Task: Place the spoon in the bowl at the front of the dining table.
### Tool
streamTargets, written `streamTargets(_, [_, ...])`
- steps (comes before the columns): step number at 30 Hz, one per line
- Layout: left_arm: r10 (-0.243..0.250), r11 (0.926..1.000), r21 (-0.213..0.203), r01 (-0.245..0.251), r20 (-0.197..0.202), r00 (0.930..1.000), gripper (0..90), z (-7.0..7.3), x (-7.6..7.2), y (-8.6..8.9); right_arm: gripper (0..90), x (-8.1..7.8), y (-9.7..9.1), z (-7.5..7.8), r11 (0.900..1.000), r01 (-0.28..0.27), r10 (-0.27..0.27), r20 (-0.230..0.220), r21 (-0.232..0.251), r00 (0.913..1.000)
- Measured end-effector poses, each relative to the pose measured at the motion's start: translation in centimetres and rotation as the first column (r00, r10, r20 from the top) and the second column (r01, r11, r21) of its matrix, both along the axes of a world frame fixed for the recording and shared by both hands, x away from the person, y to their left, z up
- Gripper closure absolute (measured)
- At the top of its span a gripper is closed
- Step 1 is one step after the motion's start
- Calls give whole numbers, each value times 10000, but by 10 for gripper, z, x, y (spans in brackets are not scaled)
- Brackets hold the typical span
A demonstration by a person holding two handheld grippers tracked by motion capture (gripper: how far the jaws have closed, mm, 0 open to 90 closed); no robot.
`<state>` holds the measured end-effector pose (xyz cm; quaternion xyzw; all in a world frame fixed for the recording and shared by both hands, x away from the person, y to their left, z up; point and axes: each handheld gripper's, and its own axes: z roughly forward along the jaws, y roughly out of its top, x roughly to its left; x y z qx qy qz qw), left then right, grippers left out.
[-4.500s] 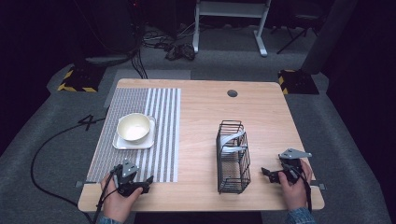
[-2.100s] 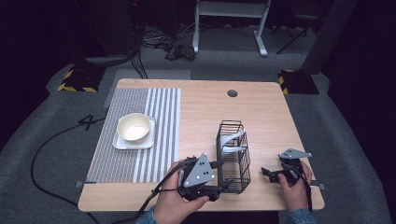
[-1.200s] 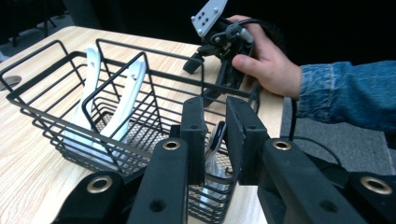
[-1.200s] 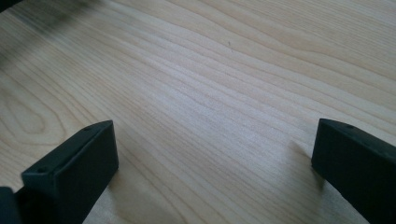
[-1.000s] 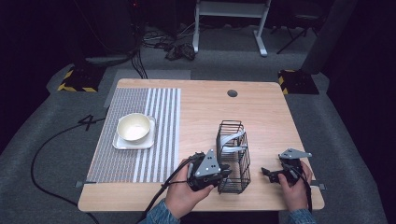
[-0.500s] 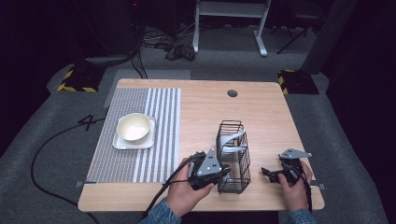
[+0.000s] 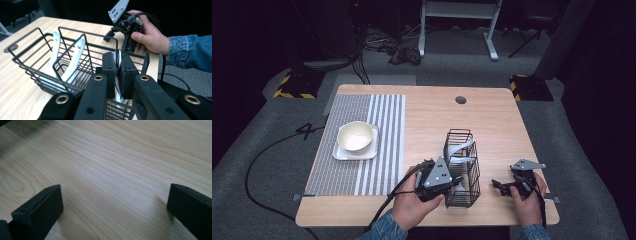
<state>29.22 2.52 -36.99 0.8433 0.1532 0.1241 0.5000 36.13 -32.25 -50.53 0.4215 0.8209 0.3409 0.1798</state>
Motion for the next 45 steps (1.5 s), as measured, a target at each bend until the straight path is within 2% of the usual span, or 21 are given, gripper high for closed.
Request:
streamTargets(12, [163, 9977, -663, -153, 155, 9997, 848, 21, 3, 10, 2, 0, 0, 0, 10000, -1, 1, 3, -2, 10000])
streamTargets(28, [172, 9914, -1299, -148, 180, 9997, 847, 41, 7, 19, 3, 0, 0, 0, 10000, -15, 15, 3, -16, 10000])
streamTargets(37, [67, 9883, -1528, -40, 174, 9998, 847, 50, 8, 24, 2, 0, 0, 0, 10000, -3, 3, -17, -13, 10000])
streamTargets(45, [266, 9859, -1665, -188, 446, 9987, 848, 61, 8, 35, 2, 0, 0, 0, 10000, -5, 5, -18, -13, 10000])
